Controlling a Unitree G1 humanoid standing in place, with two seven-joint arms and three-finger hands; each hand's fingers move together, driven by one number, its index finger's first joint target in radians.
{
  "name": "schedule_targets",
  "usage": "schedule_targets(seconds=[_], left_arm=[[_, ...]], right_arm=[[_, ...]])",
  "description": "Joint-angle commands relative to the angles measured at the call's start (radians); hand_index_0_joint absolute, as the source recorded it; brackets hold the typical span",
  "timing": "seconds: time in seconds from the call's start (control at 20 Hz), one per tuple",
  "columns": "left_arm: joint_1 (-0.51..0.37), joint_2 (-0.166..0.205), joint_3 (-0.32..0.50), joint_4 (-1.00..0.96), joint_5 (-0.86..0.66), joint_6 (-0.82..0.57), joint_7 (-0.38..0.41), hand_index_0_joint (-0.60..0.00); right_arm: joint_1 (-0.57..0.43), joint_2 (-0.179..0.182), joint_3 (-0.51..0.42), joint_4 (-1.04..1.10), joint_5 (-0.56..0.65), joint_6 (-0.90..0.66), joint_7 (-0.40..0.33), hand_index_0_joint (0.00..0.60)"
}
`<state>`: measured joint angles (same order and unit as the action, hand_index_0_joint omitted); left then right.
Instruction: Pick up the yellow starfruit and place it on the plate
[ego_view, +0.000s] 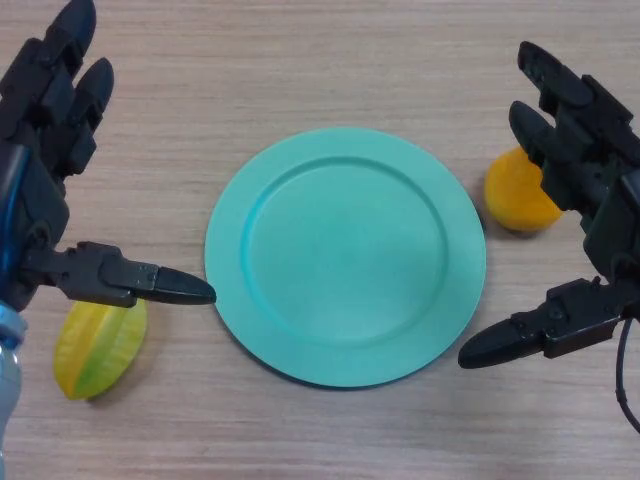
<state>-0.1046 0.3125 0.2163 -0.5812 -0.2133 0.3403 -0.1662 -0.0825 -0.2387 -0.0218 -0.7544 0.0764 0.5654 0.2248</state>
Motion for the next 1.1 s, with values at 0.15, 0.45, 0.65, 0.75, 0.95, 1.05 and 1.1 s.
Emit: schedule_targets(seconds=[0.15,0.45,0.65,0.75,0.95,1.05,1.1], left_arm=[[-0.026,0.037,0.061,-0.044,0.0,-0.141,-0.006,0.0],[0.0,0.038,0.102,-0.055,-0.015,-0.142,-0.007,0.0],[0.085,0.041,0.169,-0.096,0.049,-0.059,-0.079,0.0],[0.12,0.032,0.213,-0.121,0.102,-0.01,-0.153,0.0],[0.191,0.005,0.256,-0.058,0.308,-0.124,-0.255,0.0],[0.213,-0.009,0.256,0.003,0.416,-0.174,-0.255,0.0],[0.217,-0.008,0.258,0.012,0.437,-0.172,-0.263,0.0]], right_arm=[[-0.023,-0.021,-0.042,-0.064,-0.011,-0.112,-0.013,0.0],[-0.036,-0.018,-0.024,-0.043,-0.023,-0.122,-0.01,0.0],[-0.049,0.002,0.004,-0.023,0.015,-0.131,-0.044,0.0],[-0.057,0.005,0.021,-0.017,0.036,-0.105,-0.052,0.0],[-0.051,0.018,0.053,-0.004,0.048,-0.104,-0.052,0.0],[-0.049,0.02,0.056,-0.009,0.057,-0.093,-0.054,0.0],[-0.051,0.019,0.057,-0.009,0.056,-0.091,-0.055,0.0]])
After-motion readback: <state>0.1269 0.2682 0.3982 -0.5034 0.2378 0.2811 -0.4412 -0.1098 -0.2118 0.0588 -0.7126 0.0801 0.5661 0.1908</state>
